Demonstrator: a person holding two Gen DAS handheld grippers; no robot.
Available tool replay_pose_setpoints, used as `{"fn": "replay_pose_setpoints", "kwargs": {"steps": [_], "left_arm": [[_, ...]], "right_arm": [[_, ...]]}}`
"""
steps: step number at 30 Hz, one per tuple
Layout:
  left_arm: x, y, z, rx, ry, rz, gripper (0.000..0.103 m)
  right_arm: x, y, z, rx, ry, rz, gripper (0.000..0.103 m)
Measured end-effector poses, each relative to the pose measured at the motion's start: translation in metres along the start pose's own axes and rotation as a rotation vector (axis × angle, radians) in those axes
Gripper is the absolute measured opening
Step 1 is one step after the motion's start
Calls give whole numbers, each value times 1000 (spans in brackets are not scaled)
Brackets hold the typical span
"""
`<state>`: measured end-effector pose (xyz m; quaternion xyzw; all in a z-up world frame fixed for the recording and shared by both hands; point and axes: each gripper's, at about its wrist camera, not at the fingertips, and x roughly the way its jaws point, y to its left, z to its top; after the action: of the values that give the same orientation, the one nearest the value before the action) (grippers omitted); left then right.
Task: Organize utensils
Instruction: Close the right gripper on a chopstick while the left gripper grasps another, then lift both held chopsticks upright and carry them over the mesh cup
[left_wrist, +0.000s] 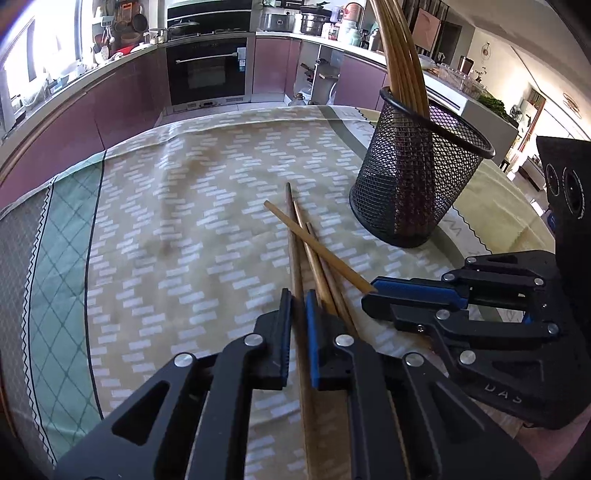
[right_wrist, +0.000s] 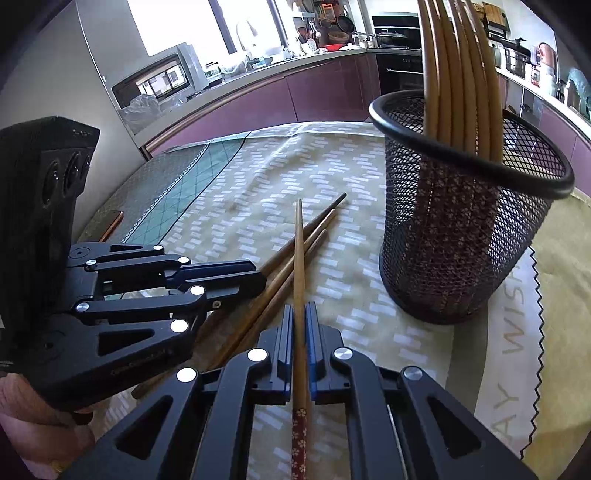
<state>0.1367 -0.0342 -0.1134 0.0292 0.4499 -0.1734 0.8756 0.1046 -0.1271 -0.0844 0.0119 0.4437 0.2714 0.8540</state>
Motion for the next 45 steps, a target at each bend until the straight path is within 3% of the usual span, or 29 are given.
{"fn": "replay_pose_setpoints", "kwargs": {"steps": [9,27,45], "left_arm": [[-29,5,-5,-39,-58,-52,8],[-114,-2,10,-34,-235,-246,8],[-122,-10,35,-40,-302,-295,8]], "right_arm": [[-30,0,-2,-13,-71,53,6],[-97,-10,1,3,-252,103,6],[-139,-30,17,14,-369,76,6]]}}
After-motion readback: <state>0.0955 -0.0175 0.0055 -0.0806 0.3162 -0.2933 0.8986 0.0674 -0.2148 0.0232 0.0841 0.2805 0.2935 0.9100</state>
